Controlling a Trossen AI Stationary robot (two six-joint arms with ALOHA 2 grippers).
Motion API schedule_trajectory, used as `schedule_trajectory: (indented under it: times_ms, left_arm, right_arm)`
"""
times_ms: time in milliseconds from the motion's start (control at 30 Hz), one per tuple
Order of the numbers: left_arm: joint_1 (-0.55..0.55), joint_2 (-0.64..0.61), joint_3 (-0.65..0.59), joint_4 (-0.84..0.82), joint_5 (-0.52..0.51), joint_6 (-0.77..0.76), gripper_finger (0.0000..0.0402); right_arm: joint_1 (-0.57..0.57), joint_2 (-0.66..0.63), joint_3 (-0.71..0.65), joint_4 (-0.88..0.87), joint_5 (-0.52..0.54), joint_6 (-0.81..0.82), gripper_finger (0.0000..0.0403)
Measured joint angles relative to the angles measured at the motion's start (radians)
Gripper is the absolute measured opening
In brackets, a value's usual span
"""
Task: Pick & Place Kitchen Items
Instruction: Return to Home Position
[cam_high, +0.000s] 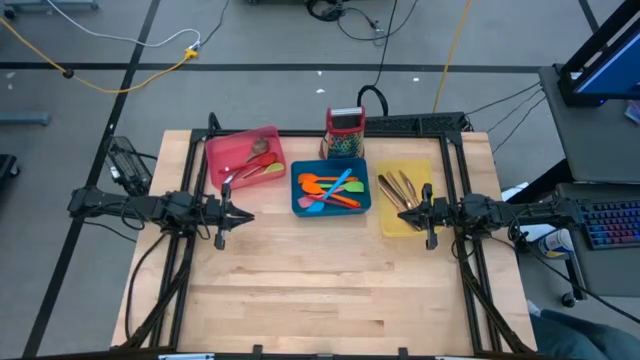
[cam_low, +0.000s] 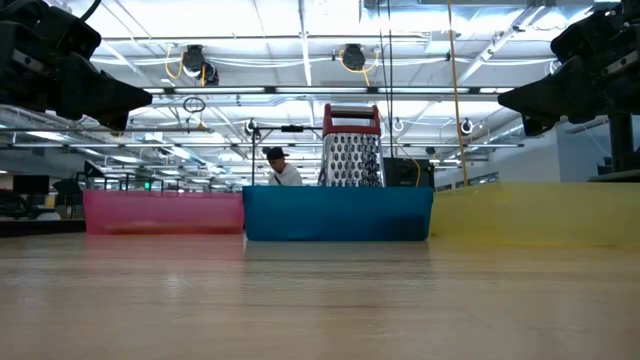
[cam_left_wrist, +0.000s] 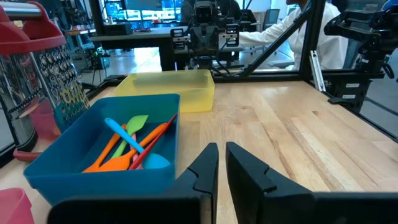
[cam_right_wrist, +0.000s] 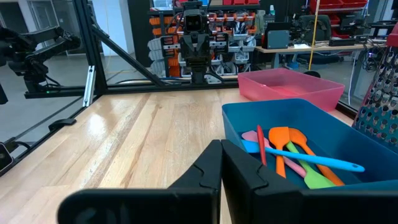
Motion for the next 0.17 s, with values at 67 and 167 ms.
schedule_trajectory:
  times_ms: [67,167]
  left_arm:
    - [0.000,0.000,0.000,0.000,0.000,0.000,0.0037]
    - [0.000,0.000,0.000,0.000,0.000,0.000,0.0037]
  right_arm:
    - [0.000,0.000,0.000,0.000,0.000,0.000,0.0000]
    - [0.000,0.000,0.000,0.000,0.000,0.000,0.0000]
